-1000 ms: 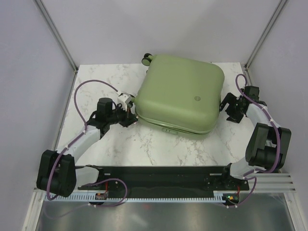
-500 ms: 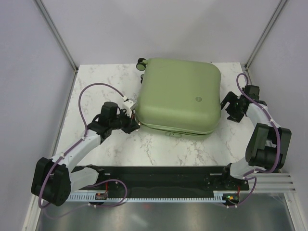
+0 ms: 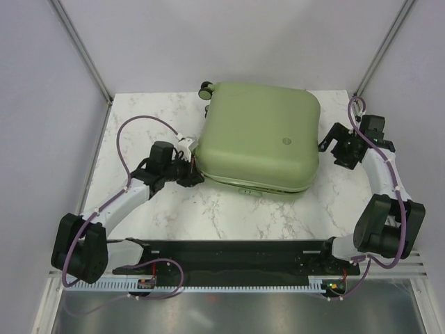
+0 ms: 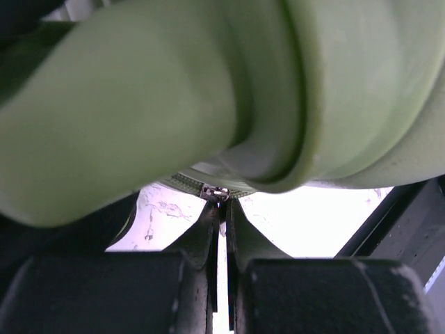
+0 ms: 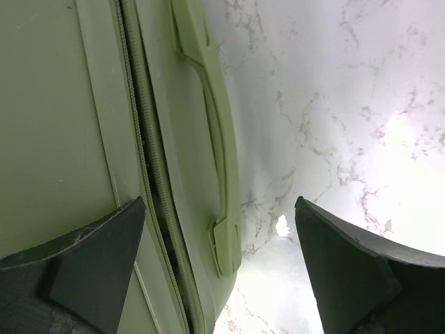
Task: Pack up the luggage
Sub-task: Zip the luggage at the center of the board.
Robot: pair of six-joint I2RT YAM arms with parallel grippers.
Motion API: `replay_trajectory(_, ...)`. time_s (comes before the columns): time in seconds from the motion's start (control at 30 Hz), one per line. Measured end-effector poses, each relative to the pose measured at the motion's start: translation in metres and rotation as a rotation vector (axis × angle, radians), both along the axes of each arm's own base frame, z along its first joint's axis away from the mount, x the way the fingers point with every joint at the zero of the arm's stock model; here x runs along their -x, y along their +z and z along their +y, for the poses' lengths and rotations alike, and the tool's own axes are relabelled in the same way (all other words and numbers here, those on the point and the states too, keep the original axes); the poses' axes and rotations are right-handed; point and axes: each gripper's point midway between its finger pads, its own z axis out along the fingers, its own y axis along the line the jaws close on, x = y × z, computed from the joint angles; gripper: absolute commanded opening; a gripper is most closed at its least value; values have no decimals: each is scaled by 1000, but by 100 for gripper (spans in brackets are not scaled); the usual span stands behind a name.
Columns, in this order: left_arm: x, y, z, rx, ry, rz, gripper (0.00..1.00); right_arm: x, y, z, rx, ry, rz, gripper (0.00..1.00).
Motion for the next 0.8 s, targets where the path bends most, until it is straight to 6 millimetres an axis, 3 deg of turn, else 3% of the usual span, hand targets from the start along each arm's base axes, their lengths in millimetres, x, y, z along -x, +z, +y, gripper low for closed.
replay_trajectory(0.2,-19,0,12,6,73,23,2,0,-6,10,-43,33,-23,98)
replay_trajectory(0.47,-62,2,41,-3,201,1,2,-14,-13,40,-88,106,-53,98)
replay_trajectory(0.73,-69,4,45,-7,220,-14,2,-39,-30,52,-125,114,-77,98)
replay_trajectory(0.8,-69,4,45,-6,221,-15,2,-47,-33,54,-140,114,-90,94)
